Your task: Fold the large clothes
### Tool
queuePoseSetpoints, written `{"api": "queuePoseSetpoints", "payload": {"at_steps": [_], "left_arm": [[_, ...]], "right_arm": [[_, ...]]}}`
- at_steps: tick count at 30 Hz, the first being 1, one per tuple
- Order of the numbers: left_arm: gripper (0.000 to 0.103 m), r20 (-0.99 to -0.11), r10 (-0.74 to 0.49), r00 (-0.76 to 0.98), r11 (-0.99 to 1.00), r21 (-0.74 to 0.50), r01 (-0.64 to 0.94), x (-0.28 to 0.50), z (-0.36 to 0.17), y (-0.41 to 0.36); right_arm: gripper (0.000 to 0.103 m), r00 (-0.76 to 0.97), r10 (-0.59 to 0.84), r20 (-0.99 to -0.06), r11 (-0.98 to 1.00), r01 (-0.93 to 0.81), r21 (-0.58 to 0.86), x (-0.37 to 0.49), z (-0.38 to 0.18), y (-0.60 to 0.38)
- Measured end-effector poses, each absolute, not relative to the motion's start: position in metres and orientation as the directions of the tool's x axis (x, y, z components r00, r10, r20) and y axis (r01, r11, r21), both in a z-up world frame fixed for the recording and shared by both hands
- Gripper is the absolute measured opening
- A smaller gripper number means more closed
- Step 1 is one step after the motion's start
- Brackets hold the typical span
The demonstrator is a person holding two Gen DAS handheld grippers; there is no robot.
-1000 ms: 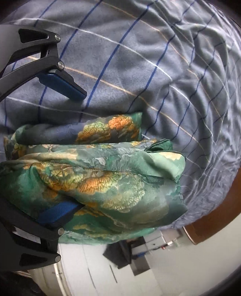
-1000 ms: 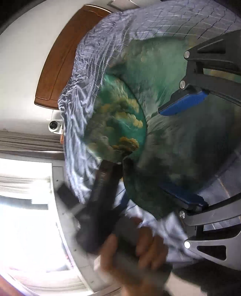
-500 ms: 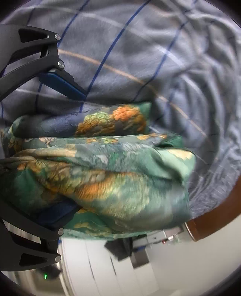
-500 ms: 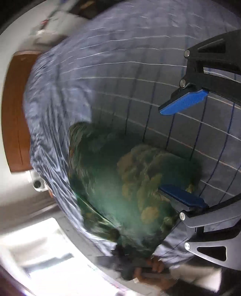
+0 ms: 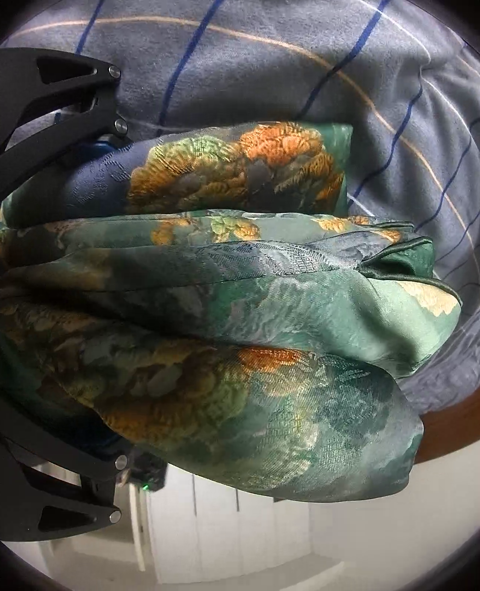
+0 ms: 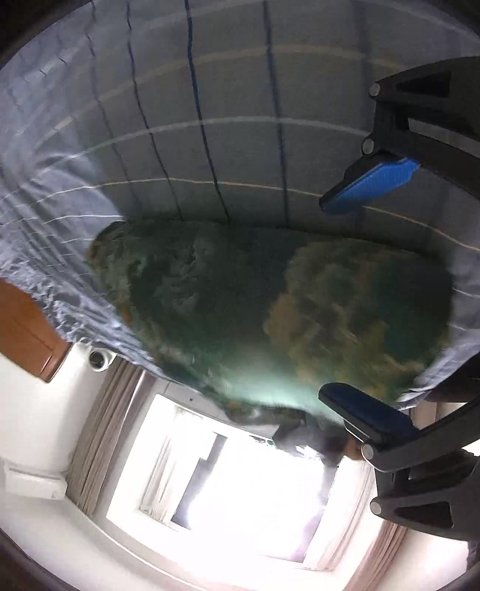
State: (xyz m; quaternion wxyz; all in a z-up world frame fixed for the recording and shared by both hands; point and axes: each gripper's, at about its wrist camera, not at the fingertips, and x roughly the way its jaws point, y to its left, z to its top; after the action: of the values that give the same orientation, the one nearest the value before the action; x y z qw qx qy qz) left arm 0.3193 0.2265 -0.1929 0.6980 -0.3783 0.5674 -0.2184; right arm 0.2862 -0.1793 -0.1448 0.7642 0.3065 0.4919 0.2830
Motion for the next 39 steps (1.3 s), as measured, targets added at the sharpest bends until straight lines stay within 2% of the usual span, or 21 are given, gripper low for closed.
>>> {"api": "queuePoseSetpoints", "payload": {"at_steps": [2,3,5,7,9,15,19,23,26,29,30,33,36,39], "left_arm": [[0.103,-0.634,-0.730,0.257,0.626,-0.770,-0.123,0.319,-0.192,0.228],[0.099,-0.638,-0.725,0.260,0.630,-0.767,-0.124,0.320,-0.192,0.228],[0.083,-0.656,-0.701,0.281,0.656,-0.747,-0.108,0.318,-0.183,0.226],[0.066,-0.666,-0.682,0.302,0.675,-0.732,-0.089,0.313,-0.169,0.227],[0.059,-0.660,-0.677,0.326,0.681,-0.729,-0.062,0.312,-0.156,0.224],[0.058,-0.619,-0.662,0.423,0.700,-0.711,0.056,0.326,-0.103,0.216],[0.058,-0.616,-0.639,0.460,0.723,-0.685,0.087,0.375,-0.078,0.201],[0.060,-0.632,-0.614,0.473,0.745,-0.662,0.083,0.424,-0.083,0.182],[0.068,-0.666,-0.599,0.444,0.758,-0.650,0.049,0.453,-0.117,0.175],[0.090,-0.698,-0.582,0.417,0.758,-0.651,-0.033,0.461,-0.153,0.176],[0.097,-0.686,-0.573,0.448,0.756,-0.654,-0.034,0.454,-0.152,0.179],[0.097,-0.678,-0.540,0.499,0.784,-0.620,0.005,0.433,-0.131,0.185],[0.098,-0.691,-0.403,0.600,0.882,-0.468,0.055,0.390,-0.086,0.187],[0.102,-0.667,-0.126,0.734,0.983,-0.185,0.001,0.337,-0.040,0.169]], "right_arm": [[0.094,0.304,0.768,-0.563,0.621,-0.137,0.772,0.301,-0.159,-0.166],[0.095,0.275,0.790,-0.549,0.597,-0.137,0.790,0.306,-0.166,-0.159],[0.094,0.244,0.807,-0.537,0.575,-0.122,0.809,0.314,-0.175,-0.146],[0.090,0.265,0.763,-0.589,0.638,-0.159,0.754,0.316,-0.166,-0.132],[0.079,0.315,0.717,-0.622,0.695,-0.249,0.674,0.306,-0.143,-0.118],[0.076,0.417,0.695,-0.586,0.719,-0.415,0.557,0.288,-0.089,-0.106],[0.076,0.450,0.705,-0.548,0.709,-0.456,0.538,0.322,-0.067,-0.115],[0.077,0.461,0.712,-0.529,0.702,-0.449,0.553,0.372,-0.067,-0.129],[0.077,0.456,0.707,-0.541,0.706,-0.404,0.582,0.403,-0.084,-0.142],[0.078,0.414,0.707,-0.574,0.702,-0.312,0.640,0.426,-0.124,-0.154],[0.084,0.390,0.703,-0.595,0.704,-0.266,0.658,0.431,-0.142,-0.157],[0.088,0.426,0.730,-0.534,0.663,-0.248,0.707,0.420,-0.154,-0.167],[0.088,0.481,0.700,-0.528,0.690,-0.265,0.673,0.394,-0.137,-0.179],[0.088,0.582,0.594,-0.554,0.796,-0.326,0.511,0.355,-0.098,-0.187]]}}
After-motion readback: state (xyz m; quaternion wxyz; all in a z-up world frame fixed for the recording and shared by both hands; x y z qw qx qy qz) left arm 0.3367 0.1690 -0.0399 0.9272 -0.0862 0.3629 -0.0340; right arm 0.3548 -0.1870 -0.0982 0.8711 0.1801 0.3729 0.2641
